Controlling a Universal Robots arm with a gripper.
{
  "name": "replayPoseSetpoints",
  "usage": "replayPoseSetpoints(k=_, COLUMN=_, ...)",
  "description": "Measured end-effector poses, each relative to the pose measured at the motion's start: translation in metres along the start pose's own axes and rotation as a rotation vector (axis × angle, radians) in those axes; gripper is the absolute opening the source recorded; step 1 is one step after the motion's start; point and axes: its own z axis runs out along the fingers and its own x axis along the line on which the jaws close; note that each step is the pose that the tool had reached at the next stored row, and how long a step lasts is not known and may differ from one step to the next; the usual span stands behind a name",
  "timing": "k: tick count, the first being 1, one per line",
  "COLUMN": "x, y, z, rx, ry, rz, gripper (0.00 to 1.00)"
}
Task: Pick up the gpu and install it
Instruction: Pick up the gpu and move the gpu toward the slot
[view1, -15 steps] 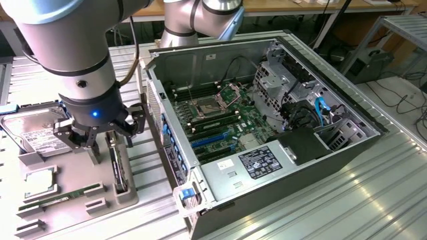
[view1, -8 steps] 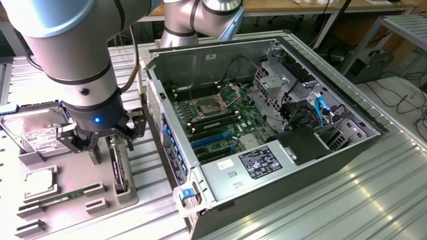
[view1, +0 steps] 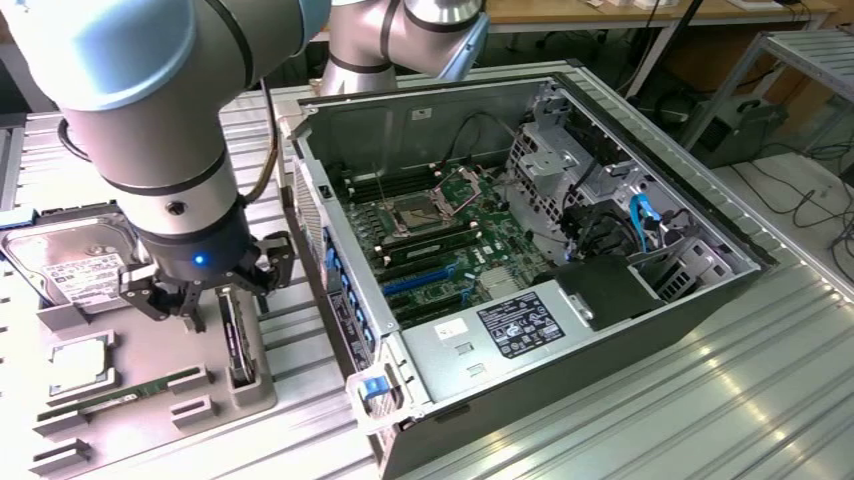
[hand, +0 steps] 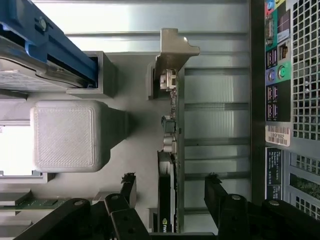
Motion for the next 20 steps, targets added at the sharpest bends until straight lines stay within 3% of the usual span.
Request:
replayPoseSetpoints(k=12, x=0.001, y=-0.001, z=0.0215, rx=-0.0007, ry=-0.002, rz=0.0, gripper=0.65)
replayPoseSetpoints(k=13, x=0.001, y=-0.001, z=0.0223, rx=-0.0009, ry=-0.0024, rz=0.0, gripper=0.58)
replayPoseSetpoints(k=18, x=0.001, y=-0.0011, z=0.024, rx=-0.001, ry=-0.0027, rz=0.0, gripper=0.56)
replayPoseSetpoints(k=20, x=0.001, y=-0.0011, z=0.0241, rx=-0.0011, ry=-0.0028, rz=0.0, gripper=0.43)
